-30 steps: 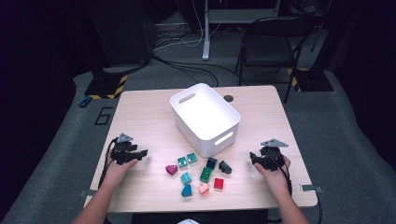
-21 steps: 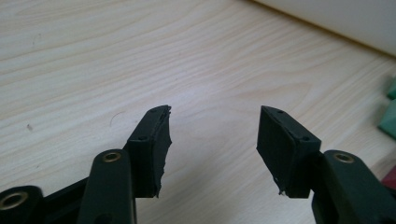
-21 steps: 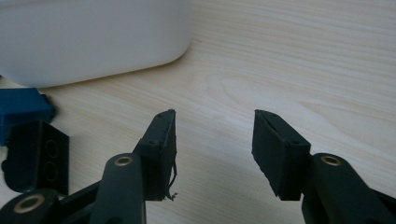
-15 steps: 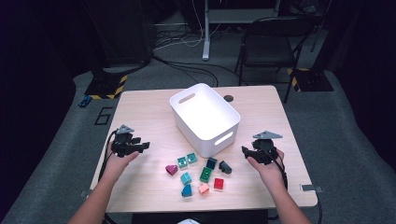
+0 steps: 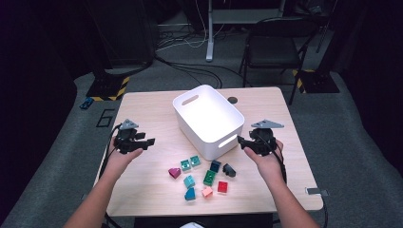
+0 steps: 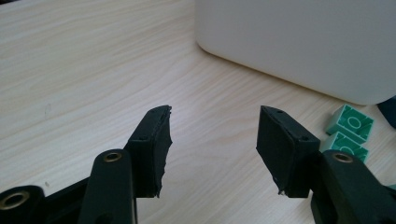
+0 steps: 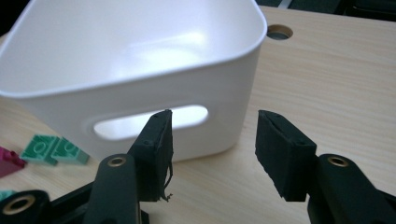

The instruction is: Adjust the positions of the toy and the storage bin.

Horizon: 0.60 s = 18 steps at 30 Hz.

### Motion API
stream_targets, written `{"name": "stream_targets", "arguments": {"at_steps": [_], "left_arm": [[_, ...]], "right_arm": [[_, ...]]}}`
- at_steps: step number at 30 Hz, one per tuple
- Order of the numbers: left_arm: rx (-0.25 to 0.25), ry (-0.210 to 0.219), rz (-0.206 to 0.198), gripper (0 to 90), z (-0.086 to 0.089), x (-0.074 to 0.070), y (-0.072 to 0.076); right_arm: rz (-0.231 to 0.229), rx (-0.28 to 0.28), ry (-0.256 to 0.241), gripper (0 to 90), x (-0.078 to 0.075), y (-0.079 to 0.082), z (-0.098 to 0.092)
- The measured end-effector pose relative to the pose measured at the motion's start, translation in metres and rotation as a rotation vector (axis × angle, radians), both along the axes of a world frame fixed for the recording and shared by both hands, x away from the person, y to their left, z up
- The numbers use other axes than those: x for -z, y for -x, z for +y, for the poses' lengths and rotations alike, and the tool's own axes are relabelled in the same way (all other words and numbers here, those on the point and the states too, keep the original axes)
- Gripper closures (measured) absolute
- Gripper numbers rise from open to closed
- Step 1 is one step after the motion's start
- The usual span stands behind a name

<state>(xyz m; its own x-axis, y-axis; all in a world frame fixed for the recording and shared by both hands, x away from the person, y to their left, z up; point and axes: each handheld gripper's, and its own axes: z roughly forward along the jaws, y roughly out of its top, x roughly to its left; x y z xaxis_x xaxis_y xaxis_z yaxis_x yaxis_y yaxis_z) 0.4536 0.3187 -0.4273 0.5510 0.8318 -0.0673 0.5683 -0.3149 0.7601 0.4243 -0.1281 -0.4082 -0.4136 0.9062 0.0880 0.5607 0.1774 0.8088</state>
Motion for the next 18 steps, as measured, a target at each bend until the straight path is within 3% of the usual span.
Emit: {"name": "stream_targets", "arguments": {"at_steps": [9,14,18], "left_arm": [[0.013,0.004,0.002,41.5,-0.004,-0.004,0.001],[0.014,0.008,0.004,41.1,-0.005,-0.003,0.002],[0.022,0.007,0.000,41.0,-0.005,-0.004,0.003]], "right_arm": [[-0.057,0.014,-0.005,43.0,-0.023,-0.008,0.022],[-0.070,0.043,0.028,39.9,-0.025,-0.015,0.032],[-0.039,0.083,0.052,36.4,-0.018,-0.022,0.040]]}}
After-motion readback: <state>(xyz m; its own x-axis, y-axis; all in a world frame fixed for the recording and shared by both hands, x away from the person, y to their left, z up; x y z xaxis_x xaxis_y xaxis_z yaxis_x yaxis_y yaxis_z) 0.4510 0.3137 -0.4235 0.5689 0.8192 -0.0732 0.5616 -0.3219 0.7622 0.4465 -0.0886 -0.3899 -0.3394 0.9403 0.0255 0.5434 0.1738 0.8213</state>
